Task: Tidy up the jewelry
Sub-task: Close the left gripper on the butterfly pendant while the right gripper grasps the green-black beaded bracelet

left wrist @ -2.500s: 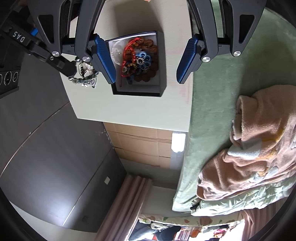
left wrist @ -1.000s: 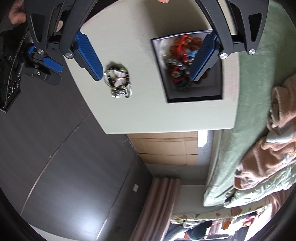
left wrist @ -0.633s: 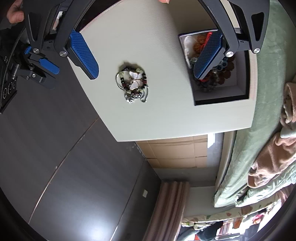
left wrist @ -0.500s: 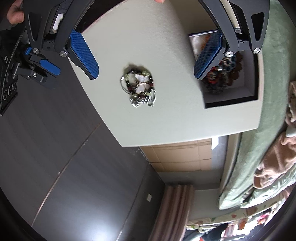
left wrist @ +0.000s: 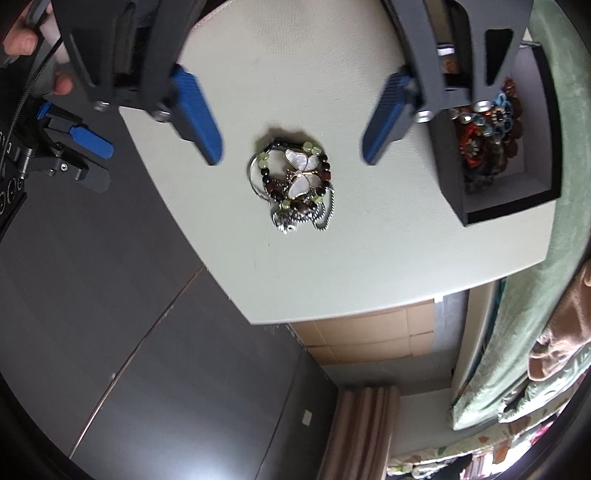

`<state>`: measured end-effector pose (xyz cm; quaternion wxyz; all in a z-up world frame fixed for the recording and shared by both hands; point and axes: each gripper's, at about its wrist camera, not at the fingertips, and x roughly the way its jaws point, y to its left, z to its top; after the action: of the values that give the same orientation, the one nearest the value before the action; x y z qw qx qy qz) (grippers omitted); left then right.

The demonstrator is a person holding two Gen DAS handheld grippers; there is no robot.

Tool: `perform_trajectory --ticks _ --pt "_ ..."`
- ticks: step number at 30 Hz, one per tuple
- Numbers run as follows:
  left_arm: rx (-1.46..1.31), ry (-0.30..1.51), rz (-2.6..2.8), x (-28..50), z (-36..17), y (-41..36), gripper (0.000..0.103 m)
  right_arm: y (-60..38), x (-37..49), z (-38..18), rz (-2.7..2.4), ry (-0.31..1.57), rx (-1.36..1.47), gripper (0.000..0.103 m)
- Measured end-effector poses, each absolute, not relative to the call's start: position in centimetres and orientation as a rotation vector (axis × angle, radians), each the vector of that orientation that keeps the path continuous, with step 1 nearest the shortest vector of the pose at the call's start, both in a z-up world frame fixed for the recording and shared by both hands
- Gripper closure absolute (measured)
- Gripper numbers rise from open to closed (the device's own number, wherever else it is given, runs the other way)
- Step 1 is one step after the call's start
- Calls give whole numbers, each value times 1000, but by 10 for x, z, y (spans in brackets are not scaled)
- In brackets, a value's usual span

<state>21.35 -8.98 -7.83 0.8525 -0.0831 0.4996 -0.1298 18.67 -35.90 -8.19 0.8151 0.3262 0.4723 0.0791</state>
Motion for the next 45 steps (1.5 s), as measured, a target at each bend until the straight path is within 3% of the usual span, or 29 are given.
perform_trajectory --ticks 3,7,10,17,21,24,34,41,45 --pt "-168 1076 -274 220 -88 -94 47 -358 193 -90 180 1037 714 18" --pt "-155 1090 -276 228 -97 -100 57 -355 200 -97 191 1064 730 23" --pt "-129 1090 -275 234 -101 -106 62 -348 205 -97 193 1070 712 25" --pt "-101 1146 -254 247 -120 -112 69 -332 220 -103 247 1113 688 47" --pt "-101 1151 -240 252 -123 -108 78 -321 228 -106 267 1126 672 50" --pt "-137 1137 -250 253 -116 -102 90 -313 234 -105 279 1131 664 50" --pt "-219 1087 -277 247 -92 -82 90 -287 241 -107 329 1150 638 51" --pt "-256 1041 -266 240 -76 -57 90 -268 250 -111 365 1173 596 75" --pt "-268 1032 -253 237 -71 -44 90 -254 255 -112 365 1180 537 75"
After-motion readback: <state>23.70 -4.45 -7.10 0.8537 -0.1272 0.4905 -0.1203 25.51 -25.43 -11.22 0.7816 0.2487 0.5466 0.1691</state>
